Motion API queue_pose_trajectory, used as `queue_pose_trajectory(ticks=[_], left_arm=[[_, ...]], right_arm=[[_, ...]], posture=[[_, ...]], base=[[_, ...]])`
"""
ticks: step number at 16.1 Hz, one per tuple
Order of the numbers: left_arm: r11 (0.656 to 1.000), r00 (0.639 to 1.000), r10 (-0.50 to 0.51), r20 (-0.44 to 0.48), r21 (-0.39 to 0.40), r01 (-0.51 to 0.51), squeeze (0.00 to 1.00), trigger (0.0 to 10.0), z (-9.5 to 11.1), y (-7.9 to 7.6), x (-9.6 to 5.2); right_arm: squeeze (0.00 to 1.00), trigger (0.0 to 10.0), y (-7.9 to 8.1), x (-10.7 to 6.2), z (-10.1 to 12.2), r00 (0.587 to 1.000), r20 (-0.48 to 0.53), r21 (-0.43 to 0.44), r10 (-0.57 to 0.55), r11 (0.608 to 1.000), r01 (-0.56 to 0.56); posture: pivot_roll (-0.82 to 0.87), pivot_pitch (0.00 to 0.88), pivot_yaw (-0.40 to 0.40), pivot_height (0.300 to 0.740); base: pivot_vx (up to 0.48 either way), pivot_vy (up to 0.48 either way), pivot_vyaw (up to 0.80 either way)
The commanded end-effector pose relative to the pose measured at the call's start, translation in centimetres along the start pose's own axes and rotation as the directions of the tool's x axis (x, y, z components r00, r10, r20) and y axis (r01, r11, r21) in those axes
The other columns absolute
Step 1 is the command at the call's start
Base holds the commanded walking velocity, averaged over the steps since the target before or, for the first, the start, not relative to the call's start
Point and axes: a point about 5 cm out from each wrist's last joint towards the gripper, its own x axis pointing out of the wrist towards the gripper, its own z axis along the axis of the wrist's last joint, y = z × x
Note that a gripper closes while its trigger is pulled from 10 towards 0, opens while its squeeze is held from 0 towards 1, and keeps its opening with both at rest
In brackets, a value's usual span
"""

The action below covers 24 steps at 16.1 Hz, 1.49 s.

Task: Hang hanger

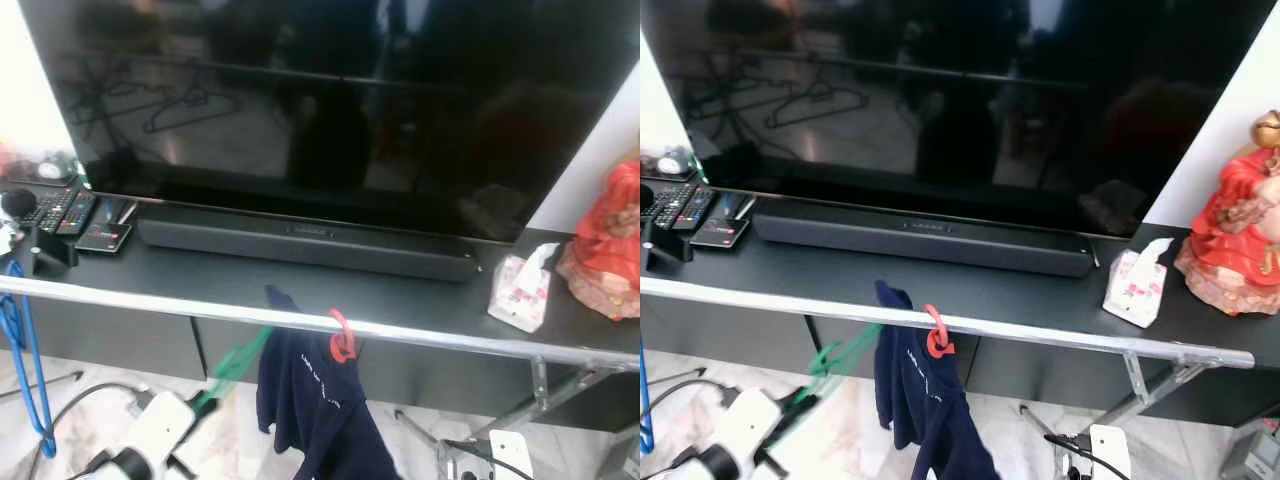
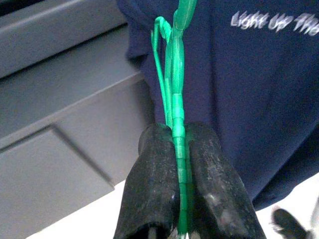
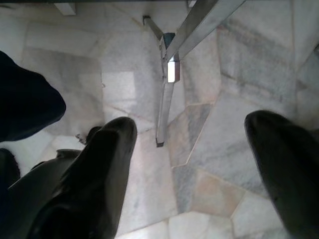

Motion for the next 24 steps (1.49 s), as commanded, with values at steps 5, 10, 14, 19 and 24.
queue_pose_trajectory(ticks=[5,10,14,19,24], left_arm=[[0.986,0.983,0.167,0.069,-0.021,-0.166,0.0,10.0,3.0,3.3,-0.1],[0.963,0.962,0.263,0.079,-0.077,-0.257,0.0,10.0,3.6,4.6,-0.2],[0.998,0.998,0.055,0.007,0.015,-0.055,0.0,10.0,3.6,2.8,-1.0],[0.995,0.999,0.032,0.009,0.095,-0.033,0.0,10.0,4.7,3.6,-1.4],[0.979,0.98,0.192,0.054,0.055,-0.195,0.0,10.0,4.5,4.7,-1.7]], right_arm=[[0.0,10.0,-0.4,0.0,0.1,1.0,-0.001,0.003,-0.008,1.0,0.008],[0.0,10.0,-0.4,0.0,0.1,1.0,-0.001,0.004,-0.009,1.0,0.009],[0.0,10.0,-0.4,0.0,0.1,1.0,-0.001,-0.001,-0.008,1.0,0.008],[0.0,10.0,-0.4,0.0,0.1,1.0,-0.001,-0.001,-0.009,1.0,0.009],[0.0,10.0,-0.5,0.0,0.2,1.0,0.0,-0.001,-0.009,1.0,0.009]], posture=[[0.1,0.0,-0.11,0.74],[0.1,0.0,-0.111,0.74],[0.1,0.0,-0.114,0.74],[0.1,0.0,-0.114,0.74],[0.1,0.0,-0.114,0.74]], base=[[0.0,0.0,0.0],[0.0,0.0,0.0],[0.0,0.0,0.0],[0.0,0.0,0.0],[0.0,0.0,0.0]])
